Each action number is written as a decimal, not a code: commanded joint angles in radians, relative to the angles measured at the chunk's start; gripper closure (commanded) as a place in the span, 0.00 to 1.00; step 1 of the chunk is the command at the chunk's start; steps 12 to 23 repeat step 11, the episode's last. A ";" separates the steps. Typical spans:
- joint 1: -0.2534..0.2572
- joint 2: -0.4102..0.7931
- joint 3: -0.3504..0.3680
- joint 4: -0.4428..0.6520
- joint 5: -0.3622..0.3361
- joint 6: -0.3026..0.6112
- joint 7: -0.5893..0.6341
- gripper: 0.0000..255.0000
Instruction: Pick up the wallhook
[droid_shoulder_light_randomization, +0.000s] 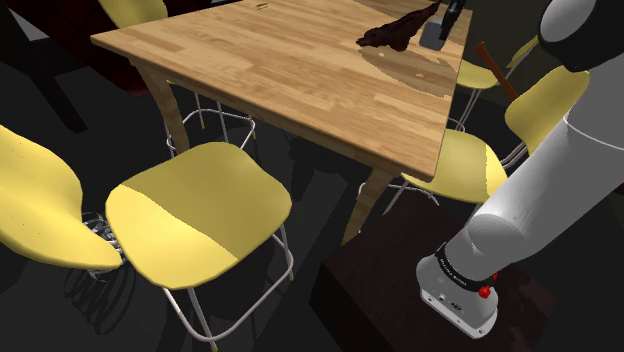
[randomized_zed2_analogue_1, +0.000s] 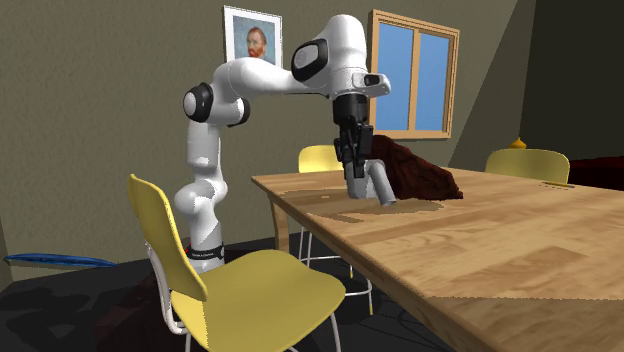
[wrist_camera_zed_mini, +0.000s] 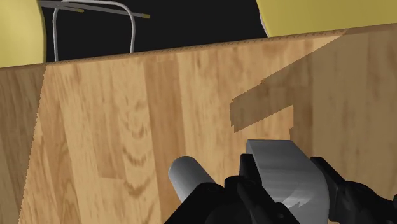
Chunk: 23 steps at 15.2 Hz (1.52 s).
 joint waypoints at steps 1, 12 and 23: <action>-0.003 0.012 -0.001 0.041 0.008 -0.030 -0.008 1.00; -0.022 0.066 -0.009 0.217 0.041 -0.155 -0.041 1.00; -0.022 0.066 -0.009 0.217 0.041 -0.155 -0.041 1.00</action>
